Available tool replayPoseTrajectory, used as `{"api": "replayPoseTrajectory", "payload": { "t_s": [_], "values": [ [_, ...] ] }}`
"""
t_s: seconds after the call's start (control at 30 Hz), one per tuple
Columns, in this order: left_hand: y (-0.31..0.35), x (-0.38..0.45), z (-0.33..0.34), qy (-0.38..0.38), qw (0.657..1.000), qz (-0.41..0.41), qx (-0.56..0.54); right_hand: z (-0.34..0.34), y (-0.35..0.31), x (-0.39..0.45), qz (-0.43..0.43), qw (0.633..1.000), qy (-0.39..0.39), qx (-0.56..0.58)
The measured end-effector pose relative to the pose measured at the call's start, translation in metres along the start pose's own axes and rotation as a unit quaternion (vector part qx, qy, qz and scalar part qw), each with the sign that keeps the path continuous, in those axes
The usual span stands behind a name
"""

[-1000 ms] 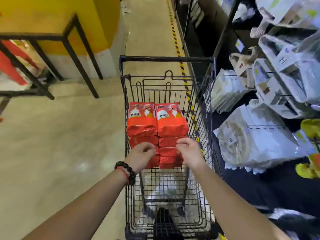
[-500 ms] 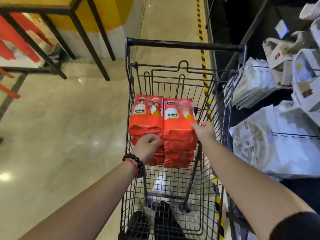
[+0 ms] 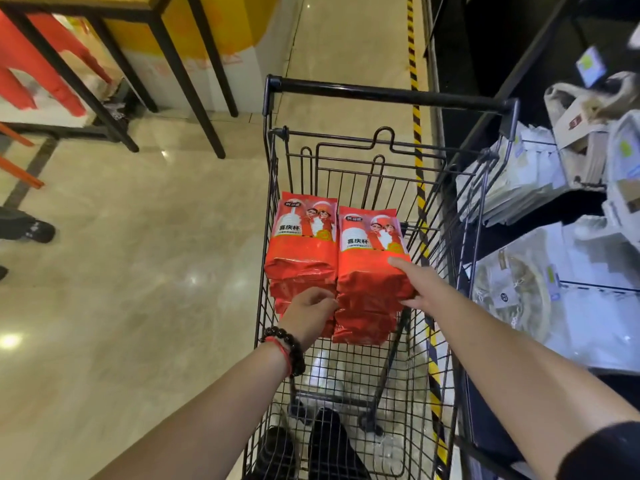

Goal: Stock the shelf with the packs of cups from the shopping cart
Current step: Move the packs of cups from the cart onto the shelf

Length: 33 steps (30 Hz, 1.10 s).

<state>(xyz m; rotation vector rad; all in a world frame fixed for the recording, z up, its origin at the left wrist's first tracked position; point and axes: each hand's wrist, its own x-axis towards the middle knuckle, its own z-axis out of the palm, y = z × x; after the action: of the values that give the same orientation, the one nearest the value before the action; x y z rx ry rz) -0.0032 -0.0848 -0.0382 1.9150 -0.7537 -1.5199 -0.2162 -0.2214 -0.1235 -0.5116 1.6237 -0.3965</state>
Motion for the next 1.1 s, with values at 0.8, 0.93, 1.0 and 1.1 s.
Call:
{"api": "replayPoseTrajectory", "payload": {
  "t_s": [0.8,0.93,1.0,1.1],
  "values": [
    [-0.020,-0.009,-0.037,-0.069,0.976,0.027,-0.206,0.025,0.103,-0.144,-0.136,0.969,-0.204,-0.041],
    [-0.037,-0.012,-0.063,-0.028,0.969,0.015,-0.246,0.042,0.103,-0.131,-0.125,0.970,-0.208,0.018],
    [-0.048,-0.014,-0.078,-0.021,0.963,0.020,-0.266,0.053,0.093,-0.121,-0.126,0.978,-0.159,0.046],
    [-0.063,-0.017,-0.102,0.004,0.958,0.017,-0.286,0.069,0.065,-0.103,-0.127,0.985,-0.101,0.055]
  ]
}}
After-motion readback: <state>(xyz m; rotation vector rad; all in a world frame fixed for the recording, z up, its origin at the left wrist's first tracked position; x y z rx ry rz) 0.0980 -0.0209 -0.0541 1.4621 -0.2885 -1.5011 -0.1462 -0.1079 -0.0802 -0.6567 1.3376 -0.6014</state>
